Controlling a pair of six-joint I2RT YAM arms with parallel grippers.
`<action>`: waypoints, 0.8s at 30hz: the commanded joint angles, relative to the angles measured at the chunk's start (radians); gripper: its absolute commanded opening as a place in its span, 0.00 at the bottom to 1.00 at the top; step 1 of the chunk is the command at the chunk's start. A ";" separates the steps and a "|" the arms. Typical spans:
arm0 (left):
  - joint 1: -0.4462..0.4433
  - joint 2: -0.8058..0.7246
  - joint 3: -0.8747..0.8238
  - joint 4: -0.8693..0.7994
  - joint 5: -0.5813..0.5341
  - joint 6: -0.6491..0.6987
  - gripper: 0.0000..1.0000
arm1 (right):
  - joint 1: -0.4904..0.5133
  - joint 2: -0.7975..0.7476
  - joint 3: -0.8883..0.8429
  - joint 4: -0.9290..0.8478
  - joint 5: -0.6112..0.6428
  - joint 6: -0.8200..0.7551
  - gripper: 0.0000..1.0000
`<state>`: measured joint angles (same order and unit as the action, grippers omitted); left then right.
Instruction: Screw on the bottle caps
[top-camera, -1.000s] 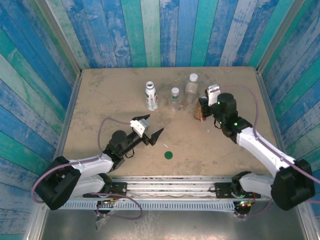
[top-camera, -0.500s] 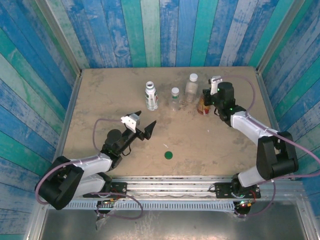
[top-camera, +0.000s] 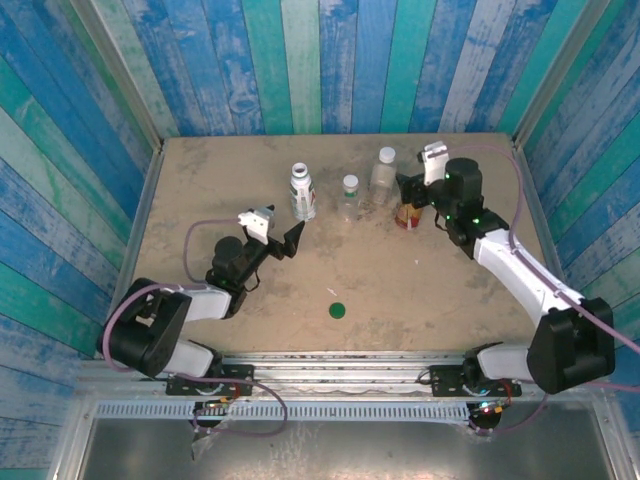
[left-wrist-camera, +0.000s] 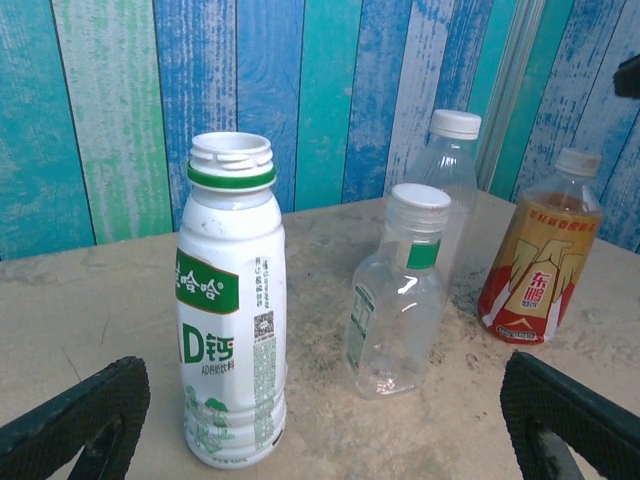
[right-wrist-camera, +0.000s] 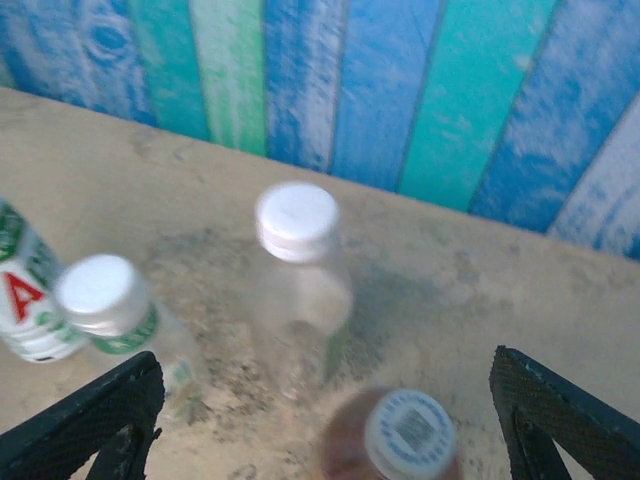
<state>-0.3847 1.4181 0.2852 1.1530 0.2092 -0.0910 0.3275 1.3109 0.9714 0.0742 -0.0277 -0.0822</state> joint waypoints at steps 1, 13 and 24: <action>0.016 0.048 0.015 0.074 0.049 -0.028 0.94 | 0.084 0.005 0.062 -0.073 -0.014 -0.111 0.89; 0.020 -0.015 -0.057 0.048 0.039 -0.029 0.94 | 0.334 0.342 0.340 -0.022 -0.169 -0.110 0.91; 0.021 -0.084 -0.098 0.004 0.038 0.020 0.94 | 0.339 0.652 0.592 0.019 -0.188 -0.044 0.90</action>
<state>-0.3679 1.3773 0.2024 1.1767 0.2386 -0.0975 0.6662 1.9228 1.5108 0.0669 -0.2047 -0.1501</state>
